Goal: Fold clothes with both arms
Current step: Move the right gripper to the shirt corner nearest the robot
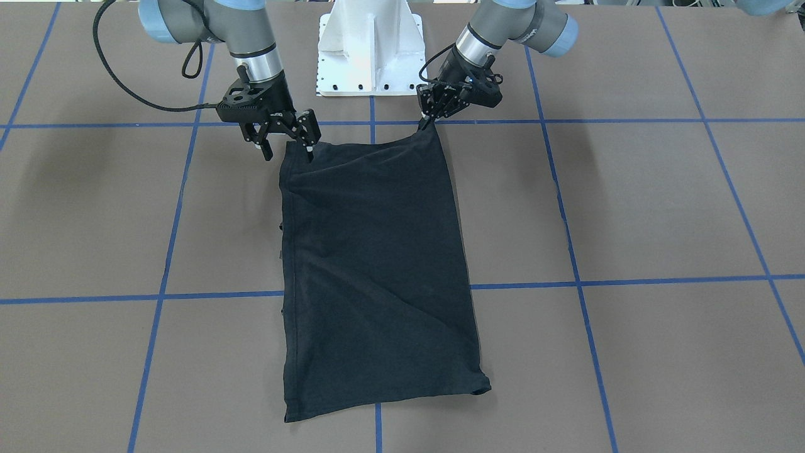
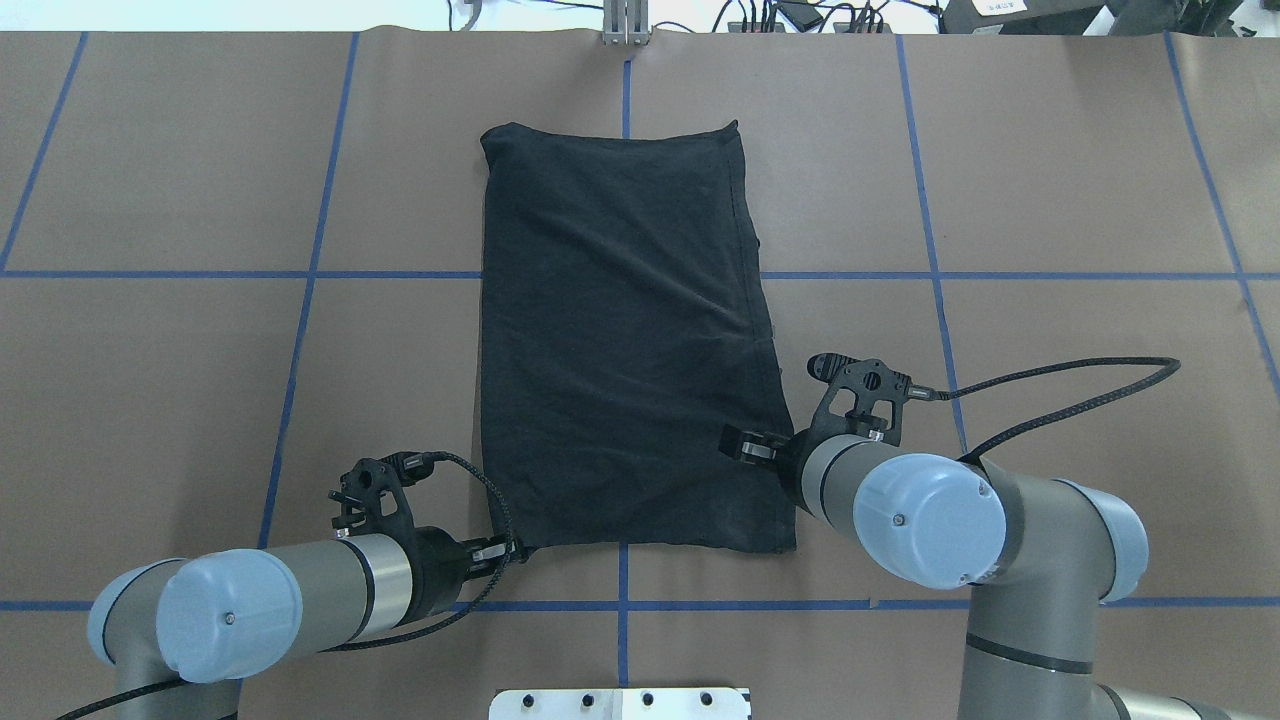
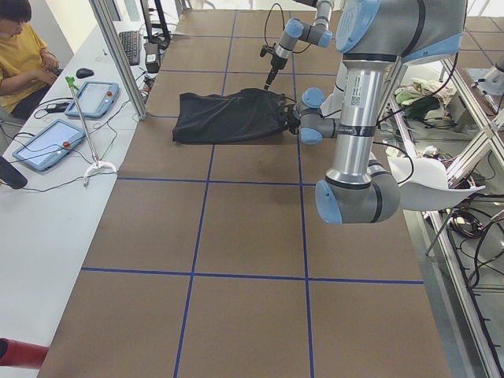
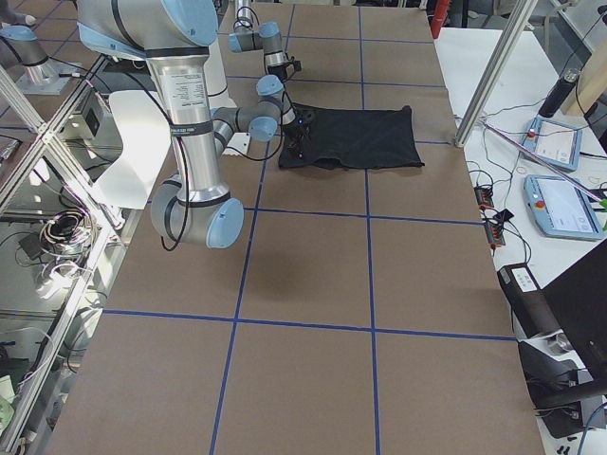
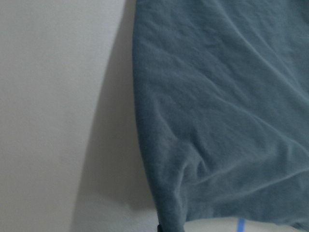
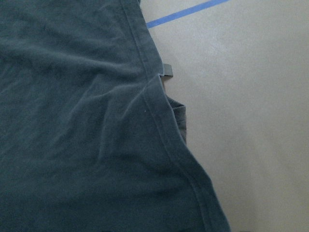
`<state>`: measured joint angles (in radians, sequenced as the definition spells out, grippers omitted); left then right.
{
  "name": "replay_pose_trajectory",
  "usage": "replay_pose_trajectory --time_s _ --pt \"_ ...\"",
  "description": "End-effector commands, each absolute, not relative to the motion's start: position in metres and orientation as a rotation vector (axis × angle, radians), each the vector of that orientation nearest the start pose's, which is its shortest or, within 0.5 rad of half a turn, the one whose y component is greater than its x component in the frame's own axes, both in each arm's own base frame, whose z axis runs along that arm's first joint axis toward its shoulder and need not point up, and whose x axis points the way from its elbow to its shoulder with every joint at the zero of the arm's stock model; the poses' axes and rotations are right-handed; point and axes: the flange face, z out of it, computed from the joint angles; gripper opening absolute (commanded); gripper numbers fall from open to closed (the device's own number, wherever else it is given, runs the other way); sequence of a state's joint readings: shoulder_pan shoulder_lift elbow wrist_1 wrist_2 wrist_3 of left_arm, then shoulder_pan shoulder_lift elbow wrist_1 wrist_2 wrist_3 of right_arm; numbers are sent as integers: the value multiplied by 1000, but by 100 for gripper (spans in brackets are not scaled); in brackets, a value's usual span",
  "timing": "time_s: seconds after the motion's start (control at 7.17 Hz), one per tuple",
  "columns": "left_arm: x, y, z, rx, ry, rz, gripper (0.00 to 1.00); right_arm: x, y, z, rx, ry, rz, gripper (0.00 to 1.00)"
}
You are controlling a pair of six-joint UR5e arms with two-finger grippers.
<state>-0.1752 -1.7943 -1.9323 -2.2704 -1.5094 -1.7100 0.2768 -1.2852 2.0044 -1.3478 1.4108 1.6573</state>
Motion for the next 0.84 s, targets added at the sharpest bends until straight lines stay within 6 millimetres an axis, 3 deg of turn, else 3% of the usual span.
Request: replay_pose_trajectory --time_s 0.0,0.28,0.42,0.7 --pt "509 -231 289 73 1296 -307 0 -516 -276 285 210 -941 447 90" --pt "510 -232 292 74 1290 -308 0 -533 -261 289 167 -936 481 82" --pt "511 -231 291 74 1292 -309 0 -535 -261 291 144 -938 524 76" --pt "511 -231 293 73 1289 -310 0 -541 -259 298 118 -934 573 74"
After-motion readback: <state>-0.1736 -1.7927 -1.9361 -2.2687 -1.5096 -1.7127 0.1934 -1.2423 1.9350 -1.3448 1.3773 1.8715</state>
